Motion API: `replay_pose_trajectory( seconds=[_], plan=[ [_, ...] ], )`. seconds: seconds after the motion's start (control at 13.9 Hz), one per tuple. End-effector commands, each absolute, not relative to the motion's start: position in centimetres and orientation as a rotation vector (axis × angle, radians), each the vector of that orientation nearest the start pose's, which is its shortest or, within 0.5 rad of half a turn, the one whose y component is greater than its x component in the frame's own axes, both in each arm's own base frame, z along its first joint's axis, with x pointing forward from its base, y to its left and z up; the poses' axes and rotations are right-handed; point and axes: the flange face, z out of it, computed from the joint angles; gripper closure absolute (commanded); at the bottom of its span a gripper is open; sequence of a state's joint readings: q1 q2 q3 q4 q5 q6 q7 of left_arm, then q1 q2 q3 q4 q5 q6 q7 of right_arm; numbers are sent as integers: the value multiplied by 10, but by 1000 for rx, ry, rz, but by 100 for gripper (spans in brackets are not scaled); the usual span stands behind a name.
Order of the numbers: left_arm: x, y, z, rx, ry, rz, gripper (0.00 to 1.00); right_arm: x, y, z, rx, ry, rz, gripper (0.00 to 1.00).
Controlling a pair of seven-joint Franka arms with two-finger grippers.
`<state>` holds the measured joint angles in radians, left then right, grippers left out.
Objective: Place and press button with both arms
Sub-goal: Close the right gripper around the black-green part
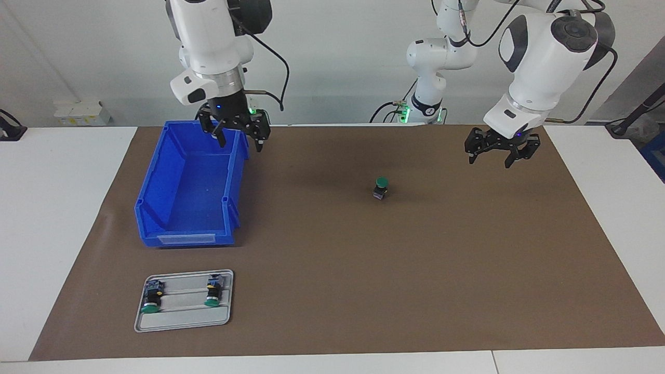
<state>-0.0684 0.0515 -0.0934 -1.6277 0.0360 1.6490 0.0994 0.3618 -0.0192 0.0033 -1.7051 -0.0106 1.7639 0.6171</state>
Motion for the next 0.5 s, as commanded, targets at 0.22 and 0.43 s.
replay_pose_trajectory(
  seconds=[0.22, 0.43],
  plan=[
    [561, -81, 578, -3087, 315, 51, 0, 513, 315, 543, -3048, 569, -157, 5],
    [561, -79, 576, -3095, 248, 44, 0, 506, 367, 521, -3027, 654, -154, 7]
  ],
)
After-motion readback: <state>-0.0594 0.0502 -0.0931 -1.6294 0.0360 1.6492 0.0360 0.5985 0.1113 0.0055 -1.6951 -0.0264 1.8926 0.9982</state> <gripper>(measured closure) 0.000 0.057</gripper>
